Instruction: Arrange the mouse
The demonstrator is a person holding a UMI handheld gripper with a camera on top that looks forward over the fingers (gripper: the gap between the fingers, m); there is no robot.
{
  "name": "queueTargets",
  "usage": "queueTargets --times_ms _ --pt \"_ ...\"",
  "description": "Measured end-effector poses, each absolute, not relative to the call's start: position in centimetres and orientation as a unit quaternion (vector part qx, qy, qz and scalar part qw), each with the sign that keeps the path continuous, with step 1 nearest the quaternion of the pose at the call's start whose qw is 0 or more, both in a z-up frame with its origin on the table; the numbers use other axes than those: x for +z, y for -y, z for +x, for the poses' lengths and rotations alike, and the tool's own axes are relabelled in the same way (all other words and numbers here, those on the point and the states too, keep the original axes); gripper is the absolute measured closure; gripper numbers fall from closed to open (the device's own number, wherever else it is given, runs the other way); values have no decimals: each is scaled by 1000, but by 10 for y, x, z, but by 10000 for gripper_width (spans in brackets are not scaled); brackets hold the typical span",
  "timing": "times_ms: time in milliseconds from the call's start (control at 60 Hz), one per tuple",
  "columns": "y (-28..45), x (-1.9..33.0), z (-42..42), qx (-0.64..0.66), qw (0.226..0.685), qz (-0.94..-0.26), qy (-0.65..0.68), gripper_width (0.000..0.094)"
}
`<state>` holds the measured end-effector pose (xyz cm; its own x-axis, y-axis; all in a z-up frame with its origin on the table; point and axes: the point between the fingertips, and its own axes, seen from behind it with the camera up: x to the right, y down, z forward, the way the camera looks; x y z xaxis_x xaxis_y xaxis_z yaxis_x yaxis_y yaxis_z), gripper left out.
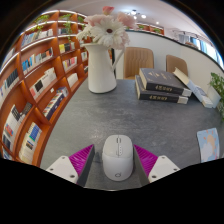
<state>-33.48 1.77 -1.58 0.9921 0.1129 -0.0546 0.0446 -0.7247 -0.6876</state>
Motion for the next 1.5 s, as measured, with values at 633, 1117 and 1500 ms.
queueTargets --times_ms 633,1117,1500 --pt "-25 19 -310 51 339 -937 64 613" --pt "-44 266 -35 -7 521 -851 63 615" --pt "21 38 88 -21 359 -933 28 615"
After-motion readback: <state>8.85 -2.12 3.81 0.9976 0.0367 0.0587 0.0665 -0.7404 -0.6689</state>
